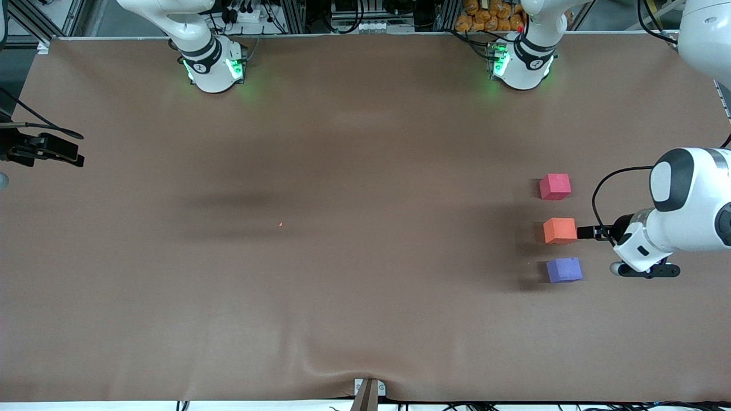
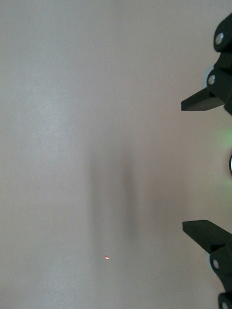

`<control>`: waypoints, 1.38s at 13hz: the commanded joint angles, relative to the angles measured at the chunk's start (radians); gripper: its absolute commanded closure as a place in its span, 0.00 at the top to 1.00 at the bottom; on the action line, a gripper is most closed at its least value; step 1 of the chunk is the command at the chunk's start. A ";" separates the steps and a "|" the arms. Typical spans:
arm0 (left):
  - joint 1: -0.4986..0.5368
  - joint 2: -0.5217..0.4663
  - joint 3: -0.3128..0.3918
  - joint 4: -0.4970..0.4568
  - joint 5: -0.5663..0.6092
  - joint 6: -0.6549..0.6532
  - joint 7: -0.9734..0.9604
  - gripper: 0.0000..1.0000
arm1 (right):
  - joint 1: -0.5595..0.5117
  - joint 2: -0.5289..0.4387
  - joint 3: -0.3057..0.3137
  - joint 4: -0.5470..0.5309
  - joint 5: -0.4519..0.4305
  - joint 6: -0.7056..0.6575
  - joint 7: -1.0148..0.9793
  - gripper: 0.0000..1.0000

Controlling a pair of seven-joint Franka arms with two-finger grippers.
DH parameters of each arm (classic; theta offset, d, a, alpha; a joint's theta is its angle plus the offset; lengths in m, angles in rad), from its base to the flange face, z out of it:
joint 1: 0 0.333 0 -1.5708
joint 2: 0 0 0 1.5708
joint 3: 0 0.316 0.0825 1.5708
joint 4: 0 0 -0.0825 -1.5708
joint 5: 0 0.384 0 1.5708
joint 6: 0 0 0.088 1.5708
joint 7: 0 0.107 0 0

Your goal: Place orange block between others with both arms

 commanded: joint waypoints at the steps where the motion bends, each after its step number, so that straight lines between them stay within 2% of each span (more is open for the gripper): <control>1: -0.001 -0.001 -0.006 0.000 0.007 -0.016 0.008 1.00 | 0.001 -0.013 0.005 -0.004 -0.025 -0.005 -0.011 1.00; 12: -0.037 -0.003 -0.012 0.003 0.005 -0.014 -0.015 1.00 | 0.001 -0.013 0.005 -0.004 -0.023 -0.007 -0.011 1.00; 15: -0.044 -0.001 -0.058 0.009 0.005 -0.014 -0.100 1.00 | 0.000 -0.013 0.005 -0.004 -0.023 -0.007 -0.011 1.00; 18: -0.098 0.001 -0.061 0.026 0.005 -0.014 -0.201 1.00 | 0.000 -0.013 0.005 -0.004 -0.023 -0.007 -0.011 1.00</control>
